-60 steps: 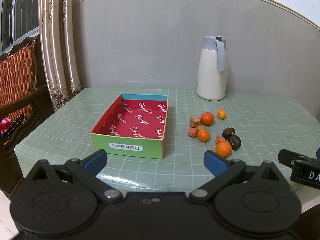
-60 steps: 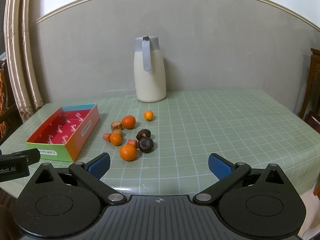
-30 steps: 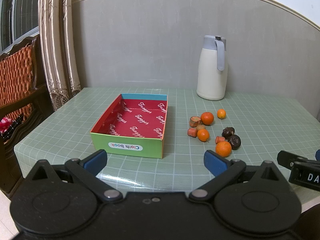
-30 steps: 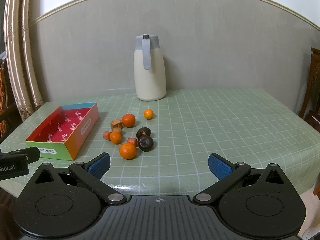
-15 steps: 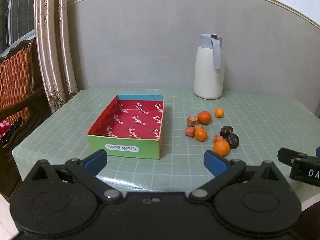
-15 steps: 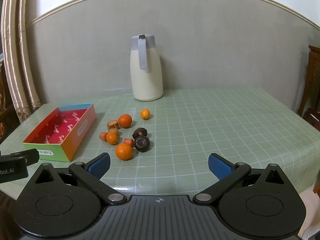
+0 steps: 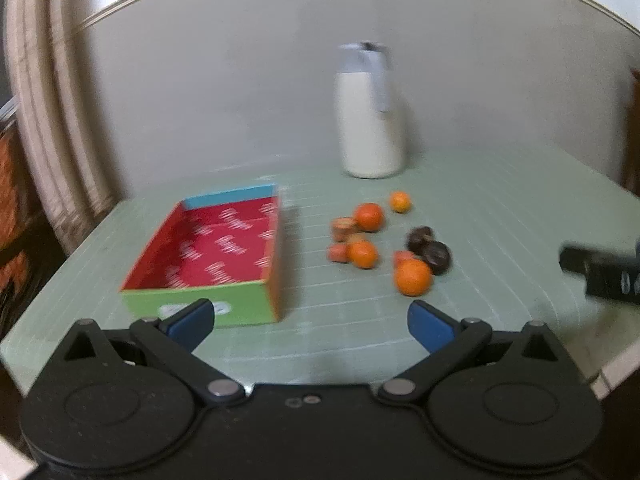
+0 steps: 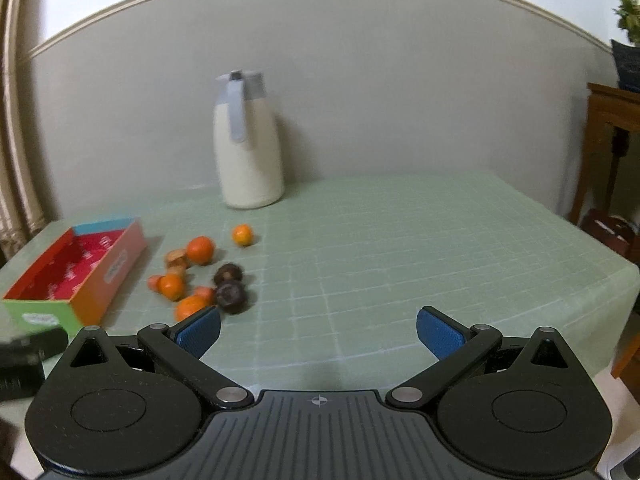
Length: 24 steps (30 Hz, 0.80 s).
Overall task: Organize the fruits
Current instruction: 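Reach the left tool to the large orange and close on it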
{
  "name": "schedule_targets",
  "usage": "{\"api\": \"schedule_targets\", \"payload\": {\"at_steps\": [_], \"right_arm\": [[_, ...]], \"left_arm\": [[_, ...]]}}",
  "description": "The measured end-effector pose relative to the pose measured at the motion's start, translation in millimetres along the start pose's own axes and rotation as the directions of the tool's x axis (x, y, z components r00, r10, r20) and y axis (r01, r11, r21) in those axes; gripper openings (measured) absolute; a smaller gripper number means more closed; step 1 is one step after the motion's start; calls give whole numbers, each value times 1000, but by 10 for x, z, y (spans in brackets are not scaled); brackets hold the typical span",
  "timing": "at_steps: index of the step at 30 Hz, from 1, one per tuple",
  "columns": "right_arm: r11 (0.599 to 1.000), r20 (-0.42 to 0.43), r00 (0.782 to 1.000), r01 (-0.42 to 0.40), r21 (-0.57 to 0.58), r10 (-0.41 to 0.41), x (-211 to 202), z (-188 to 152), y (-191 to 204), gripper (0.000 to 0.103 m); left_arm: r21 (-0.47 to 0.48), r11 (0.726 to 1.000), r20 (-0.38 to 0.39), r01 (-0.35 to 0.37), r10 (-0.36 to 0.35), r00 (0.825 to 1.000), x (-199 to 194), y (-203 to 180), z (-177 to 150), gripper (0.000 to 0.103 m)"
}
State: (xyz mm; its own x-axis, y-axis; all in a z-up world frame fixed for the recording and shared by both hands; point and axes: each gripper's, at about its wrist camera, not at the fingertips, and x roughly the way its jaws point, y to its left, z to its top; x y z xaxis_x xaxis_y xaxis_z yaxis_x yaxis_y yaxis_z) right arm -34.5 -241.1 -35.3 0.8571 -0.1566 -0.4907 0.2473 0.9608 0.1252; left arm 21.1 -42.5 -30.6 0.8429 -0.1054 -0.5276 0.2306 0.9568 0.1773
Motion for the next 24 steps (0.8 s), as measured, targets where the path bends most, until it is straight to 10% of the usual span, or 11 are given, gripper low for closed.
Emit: {"api": "schedule_targets", "payload": {"at_steps": [20, 24], "right_arm": [[979, 137, 972, 176, 99, -189, 559, -31, -404, 103], [983, 122, 977, 167, 78, -175, 695, -78, -315, 103]], "left_arm": [[170, 964, -24, 206, -205, 978, 1045, -616, 49, 69], [181, 953, -42, 245, -241, 969, 1212, -671, 52, 51]]}}
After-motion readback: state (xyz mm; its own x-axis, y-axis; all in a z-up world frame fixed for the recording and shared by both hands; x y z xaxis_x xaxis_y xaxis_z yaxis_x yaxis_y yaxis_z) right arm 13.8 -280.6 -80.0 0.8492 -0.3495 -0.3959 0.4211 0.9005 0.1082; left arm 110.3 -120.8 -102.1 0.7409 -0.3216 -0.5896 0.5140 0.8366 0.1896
